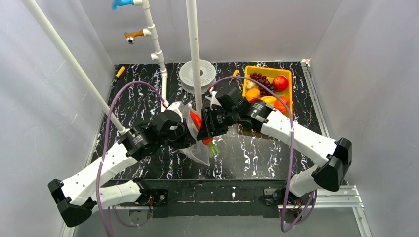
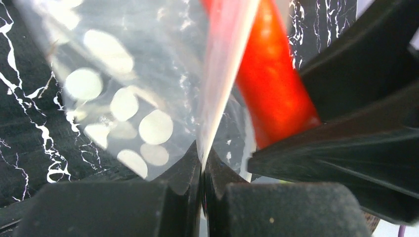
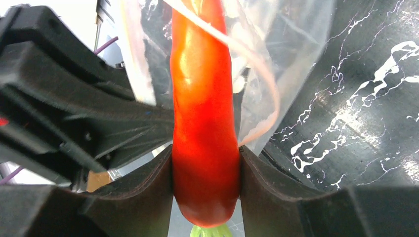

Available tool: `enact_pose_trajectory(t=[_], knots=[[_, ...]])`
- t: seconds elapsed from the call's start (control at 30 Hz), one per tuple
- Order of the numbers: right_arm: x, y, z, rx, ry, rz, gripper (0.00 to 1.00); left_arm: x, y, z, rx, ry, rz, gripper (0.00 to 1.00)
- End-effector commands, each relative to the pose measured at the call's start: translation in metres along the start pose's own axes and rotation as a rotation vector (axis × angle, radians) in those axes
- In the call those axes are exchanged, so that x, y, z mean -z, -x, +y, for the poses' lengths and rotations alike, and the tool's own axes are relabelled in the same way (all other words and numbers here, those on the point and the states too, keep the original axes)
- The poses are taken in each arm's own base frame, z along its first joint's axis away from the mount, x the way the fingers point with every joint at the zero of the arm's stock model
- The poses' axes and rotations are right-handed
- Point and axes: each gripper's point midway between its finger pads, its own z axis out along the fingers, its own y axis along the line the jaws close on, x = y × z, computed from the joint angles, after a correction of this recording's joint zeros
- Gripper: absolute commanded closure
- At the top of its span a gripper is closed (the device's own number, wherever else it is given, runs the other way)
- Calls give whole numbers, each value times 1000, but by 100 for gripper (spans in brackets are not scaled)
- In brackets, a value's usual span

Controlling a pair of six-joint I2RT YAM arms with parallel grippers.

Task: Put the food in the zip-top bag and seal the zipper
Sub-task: Place the fake vegetable in the zipper food storage bag.

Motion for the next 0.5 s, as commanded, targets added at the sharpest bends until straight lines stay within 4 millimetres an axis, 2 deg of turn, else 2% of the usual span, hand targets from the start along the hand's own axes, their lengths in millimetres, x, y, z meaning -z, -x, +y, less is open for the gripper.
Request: enact_pose_trajectory(t=[0.0,0.17,0.33,0.37,0.43,0.47], knots=[[32,11,22,17,37,-90,48,-1,-3,11,4,29,-16,100],[31,0,33,13,86,-40,48,-6,-2,15,5,55,-19,100],[28,-7,53,-7,208,-1,55,-4,4,11,3,46,-40,100],[27,-6,57,-10,231,-5,57,-4,4,11,5,46,-41,100],[25,-6,62,-35,263,10,72,-4,5,7,8,32,-39,100],[24,-7,67,-35,289,27,77,-4,5,6,8,28,-36,100]])
